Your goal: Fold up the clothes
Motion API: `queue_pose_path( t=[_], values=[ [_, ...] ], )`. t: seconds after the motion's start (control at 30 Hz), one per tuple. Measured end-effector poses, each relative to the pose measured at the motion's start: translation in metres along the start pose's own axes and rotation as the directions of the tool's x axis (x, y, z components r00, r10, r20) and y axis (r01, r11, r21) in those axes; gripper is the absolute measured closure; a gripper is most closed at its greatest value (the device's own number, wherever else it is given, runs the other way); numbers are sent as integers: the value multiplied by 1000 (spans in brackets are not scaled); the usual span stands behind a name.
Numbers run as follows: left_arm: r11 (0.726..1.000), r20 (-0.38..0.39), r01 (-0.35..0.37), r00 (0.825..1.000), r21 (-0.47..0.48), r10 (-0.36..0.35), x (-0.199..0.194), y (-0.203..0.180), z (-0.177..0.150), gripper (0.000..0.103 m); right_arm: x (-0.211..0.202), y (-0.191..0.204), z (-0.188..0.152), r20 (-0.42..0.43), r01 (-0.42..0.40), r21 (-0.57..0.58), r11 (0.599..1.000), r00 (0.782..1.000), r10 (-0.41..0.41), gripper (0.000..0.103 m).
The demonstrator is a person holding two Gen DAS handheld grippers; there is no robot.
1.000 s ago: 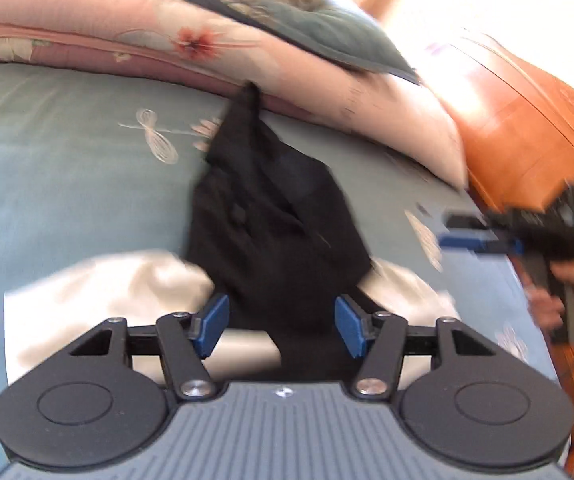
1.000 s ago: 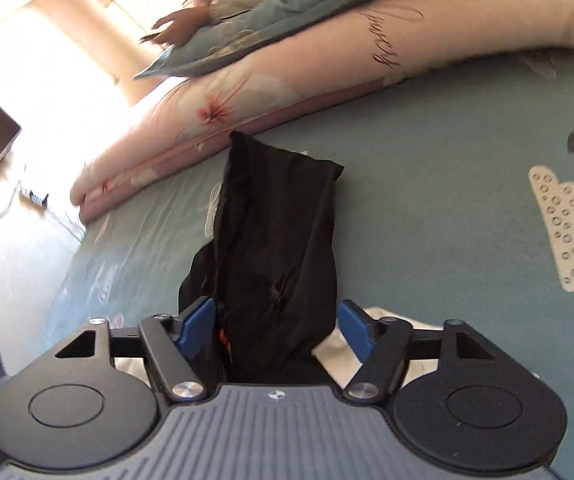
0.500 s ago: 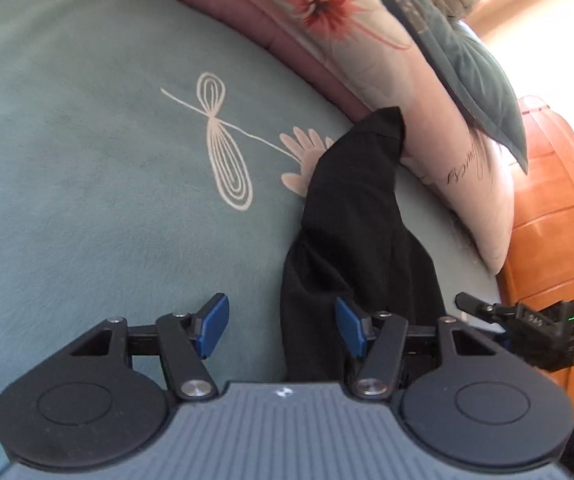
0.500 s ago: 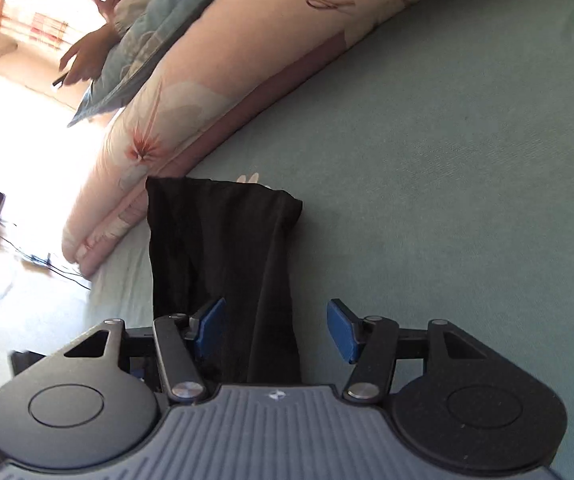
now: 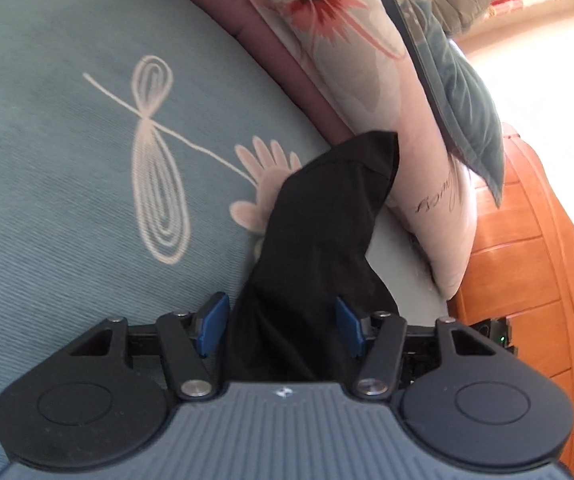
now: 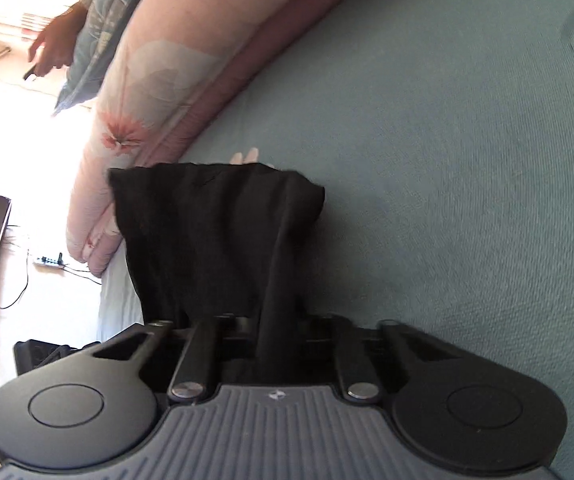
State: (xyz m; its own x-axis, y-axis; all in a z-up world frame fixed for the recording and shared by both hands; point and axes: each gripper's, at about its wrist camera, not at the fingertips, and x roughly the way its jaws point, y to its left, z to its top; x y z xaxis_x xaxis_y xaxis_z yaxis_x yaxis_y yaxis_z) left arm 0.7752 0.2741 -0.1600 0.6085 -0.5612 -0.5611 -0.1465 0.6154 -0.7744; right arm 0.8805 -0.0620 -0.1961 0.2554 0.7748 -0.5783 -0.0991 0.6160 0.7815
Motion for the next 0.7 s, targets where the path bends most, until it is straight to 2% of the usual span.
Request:
queue_pose_path(
  t=[0.03, 0.13, 0.27, 0.47, 0.63, 0.7],
  values=[
    [1000, -6, -20, 1000, 14, 20, 1, -3, -2, 89, -2, 4, -2, -2, 8, -16, 1000, 1000, -8, 93],
    [994, 32, -68, 997, 82, 65, -7, -16, -9, 94, -11, 23, -11, -4, 34, -93, 995, 999, -34, 97],
    [991, 79, -49, 996, 127, 39, -32, -39, -15, 96, -37, 56, -23, 4, 21, -217, 976, 1000, -21, 97],
    [966, 111, -33, 994, 256, 4, -87, -86, -39, 96, -89, 110, -53, 11, 1, -376, 927, 1000, 3, 97],
    [919, 100, -22, 995, 393, -19, -139, -116, -87, 96, -134, 143, -100, -2, -8, -504, 864, 1000, 8, 96],
    [888, 88, -36, 996, 459, -5, -155, -124, -112, 96, -149, 154, -129, 12, 35, -595, 803, 999, -35, 96]
  ],
)
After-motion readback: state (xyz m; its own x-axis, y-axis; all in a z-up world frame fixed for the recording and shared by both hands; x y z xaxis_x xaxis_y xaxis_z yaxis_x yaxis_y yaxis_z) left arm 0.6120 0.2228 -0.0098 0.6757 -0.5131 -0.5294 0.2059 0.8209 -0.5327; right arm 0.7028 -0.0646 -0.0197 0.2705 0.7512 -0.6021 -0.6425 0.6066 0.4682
